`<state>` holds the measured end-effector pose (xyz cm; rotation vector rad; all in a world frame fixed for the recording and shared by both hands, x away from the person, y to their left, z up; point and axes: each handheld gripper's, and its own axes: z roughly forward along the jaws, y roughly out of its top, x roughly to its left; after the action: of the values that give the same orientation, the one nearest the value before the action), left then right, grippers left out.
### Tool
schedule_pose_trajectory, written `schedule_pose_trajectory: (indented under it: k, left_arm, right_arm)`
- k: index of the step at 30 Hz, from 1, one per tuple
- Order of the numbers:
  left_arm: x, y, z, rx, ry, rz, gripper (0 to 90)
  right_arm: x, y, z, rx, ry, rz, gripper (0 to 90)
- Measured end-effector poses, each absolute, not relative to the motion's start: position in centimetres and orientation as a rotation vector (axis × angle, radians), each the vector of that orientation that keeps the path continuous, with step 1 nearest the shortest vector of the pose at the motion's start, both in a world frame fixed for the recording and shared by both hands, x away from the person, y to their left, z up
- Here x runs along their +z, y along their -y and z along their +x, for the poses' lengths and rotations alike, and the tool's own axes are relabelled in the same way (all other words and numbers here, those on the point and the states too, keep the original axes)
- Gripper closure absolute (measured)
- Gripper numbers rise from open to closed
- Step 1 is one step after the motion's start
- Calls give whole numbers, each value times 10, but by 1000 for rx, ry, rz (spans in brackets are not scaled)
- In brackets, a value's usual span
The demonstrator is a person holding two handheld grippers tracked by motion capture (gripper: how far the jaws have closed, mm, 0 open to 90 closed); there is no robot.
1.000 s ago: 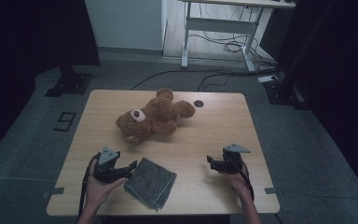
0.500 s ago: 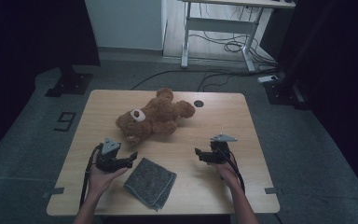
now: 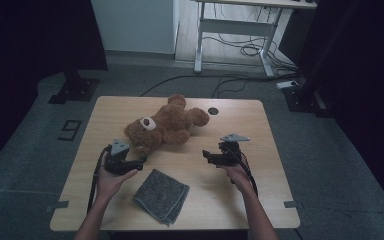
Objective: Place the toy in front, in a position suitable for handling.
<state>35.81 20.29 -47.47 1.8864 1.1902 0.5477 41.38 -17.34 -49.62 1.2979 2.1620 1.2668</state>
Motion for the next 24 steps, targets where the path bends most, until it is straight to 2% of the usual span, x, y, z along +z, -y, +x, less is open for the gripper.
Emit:
schedule_pose_trajectory:
  k: [9,24]
  left_arm:
    - [-474,-197,376,550,-1214,1929,199]
    - [-490,-194,397,524,-1287,1957,183]
  right_arm:
    - [-492,166,425,1331,-2152,1275,191]
    - [-486,129,443,1361,-2200,1182,180]
